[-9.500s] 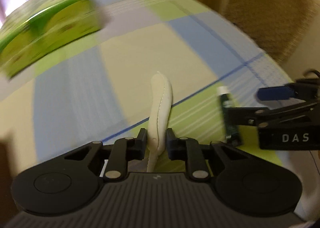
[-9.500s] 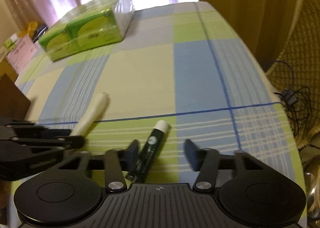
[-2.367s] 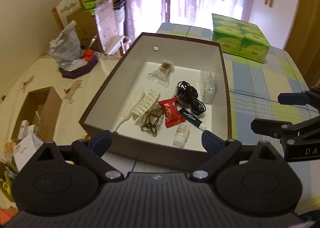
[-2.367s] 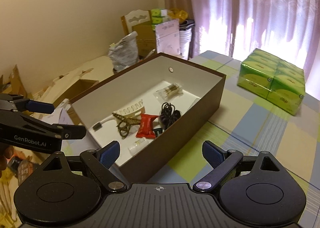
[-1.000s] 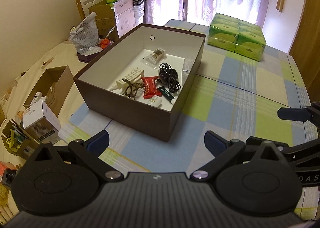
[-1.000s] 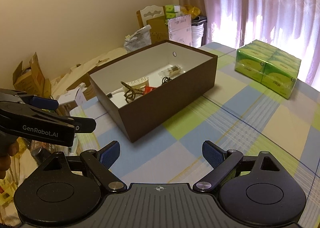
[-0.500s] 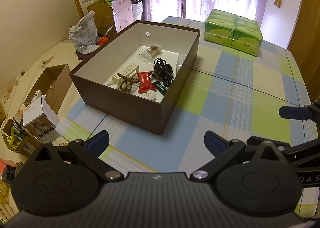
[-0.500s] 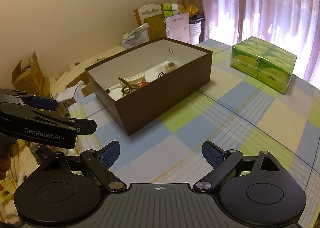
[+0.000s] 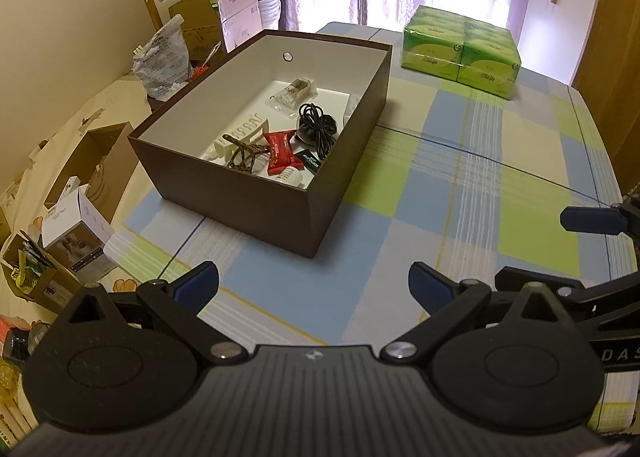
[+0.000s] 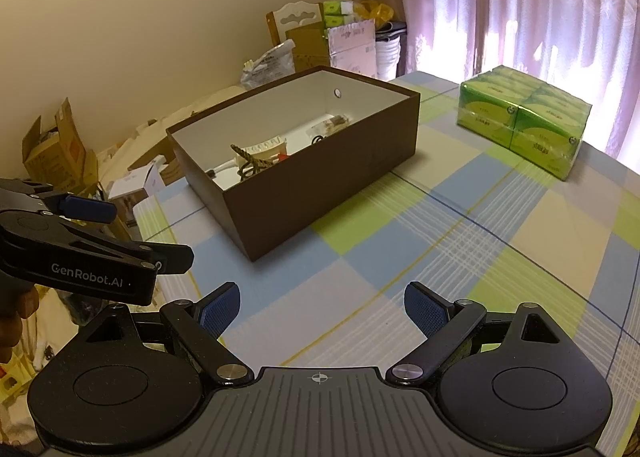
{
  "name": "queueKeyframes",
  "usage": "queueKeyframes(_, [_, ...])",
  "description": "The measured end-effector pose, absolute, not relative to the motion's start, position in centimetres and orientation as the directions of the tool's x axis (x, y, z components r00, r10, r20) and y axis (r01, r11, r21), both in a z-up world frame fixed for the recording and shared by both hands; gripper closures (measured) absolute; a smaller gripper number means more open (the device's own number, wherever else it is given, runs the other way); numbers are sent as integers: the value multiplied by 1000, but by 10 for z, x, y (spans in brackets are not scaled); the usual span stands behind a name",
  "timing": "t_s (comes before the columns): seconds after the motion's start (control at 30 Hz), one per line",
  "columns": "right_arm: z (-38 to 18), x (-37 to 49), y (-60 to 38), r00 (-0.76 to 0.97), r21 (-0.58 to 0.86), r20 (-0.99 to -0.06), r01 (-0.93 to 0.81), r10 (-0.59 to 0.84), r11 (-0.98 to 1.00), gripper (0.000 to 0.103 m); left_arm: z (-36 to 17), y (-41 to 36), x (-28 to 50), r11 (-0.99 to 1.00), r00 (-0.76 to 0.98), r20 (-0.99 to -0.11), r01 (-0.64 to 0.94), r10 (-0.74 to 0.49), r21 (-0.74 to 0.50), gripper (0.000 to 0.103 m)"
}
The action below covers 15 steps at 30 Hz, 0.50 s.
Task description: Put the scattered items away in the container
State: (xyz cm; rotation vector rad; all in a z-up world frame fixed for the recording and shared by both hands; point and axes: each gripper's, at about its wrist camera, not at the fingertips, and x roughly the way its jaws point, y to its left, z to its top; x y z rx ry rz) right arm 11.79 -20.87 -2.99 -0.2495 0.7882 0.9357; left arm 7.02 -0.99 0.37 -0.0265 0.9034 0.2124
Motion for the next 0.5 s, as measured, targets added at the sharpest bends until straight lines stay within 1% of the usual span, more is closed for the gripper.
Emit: queueKeyframes(0.5, [-33,124,-205,337,128,-709,-803,620,583,9,1,-8,73,974,597,-780,-215,188,71,3])
